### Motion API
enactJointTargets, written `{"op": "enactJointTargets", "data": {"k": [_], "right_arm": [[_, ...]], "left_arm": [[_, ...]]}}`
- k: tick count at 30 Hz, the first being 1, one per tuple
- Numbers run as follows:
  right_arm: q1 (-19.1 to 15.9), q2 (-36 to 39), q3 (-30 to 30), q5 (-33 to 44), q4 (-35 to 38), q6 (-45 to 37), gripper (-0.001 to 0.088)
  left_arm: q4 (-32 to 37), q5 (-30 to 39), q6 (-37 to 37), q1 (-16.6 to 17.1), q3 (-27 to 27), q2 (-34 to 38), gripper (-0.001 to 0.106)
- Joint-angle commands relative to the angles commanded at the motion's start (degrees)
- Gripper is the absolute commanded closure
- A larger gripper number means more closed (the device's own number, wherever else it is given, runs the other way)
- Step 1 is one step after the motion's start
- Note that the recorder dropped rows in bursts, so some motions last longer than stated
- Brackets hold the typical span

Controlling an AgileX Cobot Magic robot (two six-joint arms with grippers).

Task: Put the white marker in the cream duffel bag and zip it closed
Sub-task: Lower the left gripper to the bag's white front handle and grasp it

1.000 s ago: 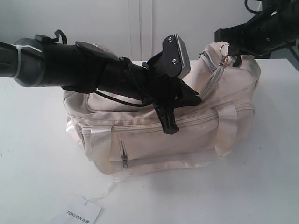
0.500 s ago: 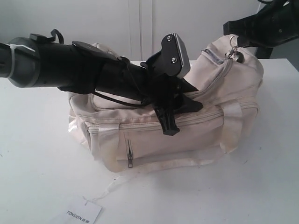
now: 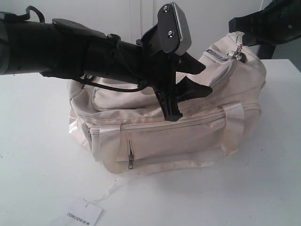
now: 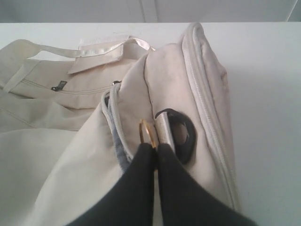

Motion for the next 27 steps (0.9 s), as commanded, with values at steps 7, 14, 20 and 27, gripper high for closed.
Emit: {"op": "enactJointTargets", "data": {"k": [7, 14, 20, 27], "right_arm": [[0.0, 0.0, 0.0, 0.1, 0.0, 0.0, 0.0868], [0.0, 0.0, 0.0, 0.4, 0.1, 0.1, 0.0868], [0.0, 0.0, 0.0, 0.7, 0.1, 0.2, 0.0868], [0.0, 0.0, 0.0, 1.1, 0.1, 0.2, 0.0868]], "left_arm": [[2.2, -17.5, 0.0, -10.1, 0.0, 0.5, 0.049], [9.3, -25.2, 0.0, -15.1, 0.0, 5.6, 0.040], [14.8, -32.4, 0.0, -16.0, 0.0, 10.1, 0.037], [15.1, -36.9, -0.7, -17.1, -1.8, 9.9, 0.037]]}}
